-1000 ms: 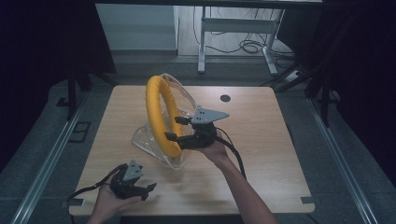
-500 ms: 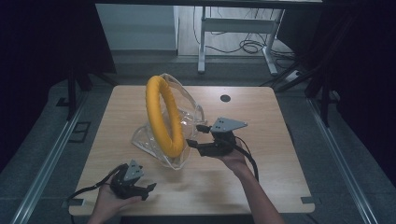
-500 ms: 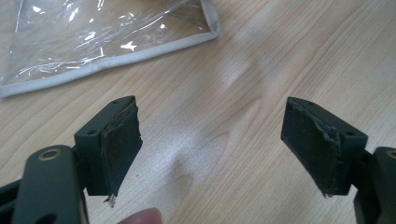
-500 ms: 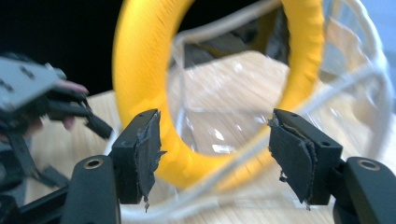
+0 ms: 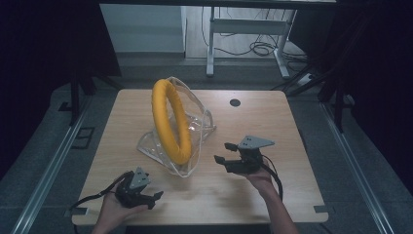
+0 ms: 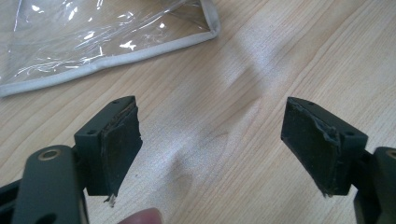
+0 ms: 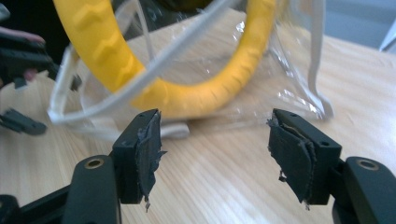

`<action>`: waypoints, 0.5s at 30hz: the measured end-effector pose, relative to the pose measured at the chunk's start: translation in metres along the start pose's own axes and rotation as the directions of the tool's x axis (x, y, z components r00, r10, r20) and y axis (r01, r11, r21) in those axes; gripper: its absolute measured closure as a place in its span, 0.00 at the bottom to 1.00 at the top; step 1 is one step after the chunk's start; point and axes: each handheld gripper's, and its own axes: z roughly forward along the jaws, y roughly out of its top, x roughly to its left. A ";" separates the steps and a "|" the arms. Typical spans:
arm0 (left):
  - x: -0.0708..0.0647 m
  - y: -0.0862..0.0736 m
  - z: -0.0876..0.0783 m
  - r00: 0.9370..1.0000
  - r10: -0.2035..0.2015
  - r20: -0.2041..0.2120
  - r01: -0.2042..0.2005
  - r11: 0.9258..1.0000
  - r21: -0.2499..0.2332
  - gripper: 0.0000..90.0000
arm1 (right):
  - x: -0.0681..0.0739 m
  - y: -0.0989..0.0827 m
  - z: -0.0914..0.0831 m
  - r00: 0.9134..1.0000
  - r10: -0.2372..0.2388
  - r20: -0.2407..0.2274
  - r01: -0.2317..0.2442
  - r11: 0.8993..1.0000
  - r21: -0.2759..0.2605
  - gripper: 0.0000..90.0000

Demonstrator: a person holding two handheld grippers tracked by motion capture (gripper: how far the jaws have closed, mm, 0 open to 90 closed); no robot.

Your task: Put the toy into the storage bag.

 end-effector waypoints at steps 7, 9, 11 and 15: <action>0.000 0.000 0.001 1.000 0.003 0.001 -0.003 1.000 0.006 0.22 | -0.008 -0.022 0.001 0.999 0.025 0.036 -0.027 0.998 0.061 0.40; 0.000 0.000 0.001 1.000 0.003 0.000 -0.003 1.000 0.006 0.22 | -0.009 -0.022 0.000 0.999 0.034 0.029 -0.036 0.998 0.049 0.40; 0.000 0.000 0.001 1.000 0.007 0.000 -0.007 1.000 0.005 0.22 | -0.008 -0.022 0.000 0.999 0.029 0.032 -0.031 0.999 0.044 0.40; 0.000 0.000 0.001 1.000 0.009 0.001 -0.009 1.000 0.005 0.22 | -0.007 -0.023 0.001 0.999 0.027 0.030 -0.028 0.998 0.049 0.40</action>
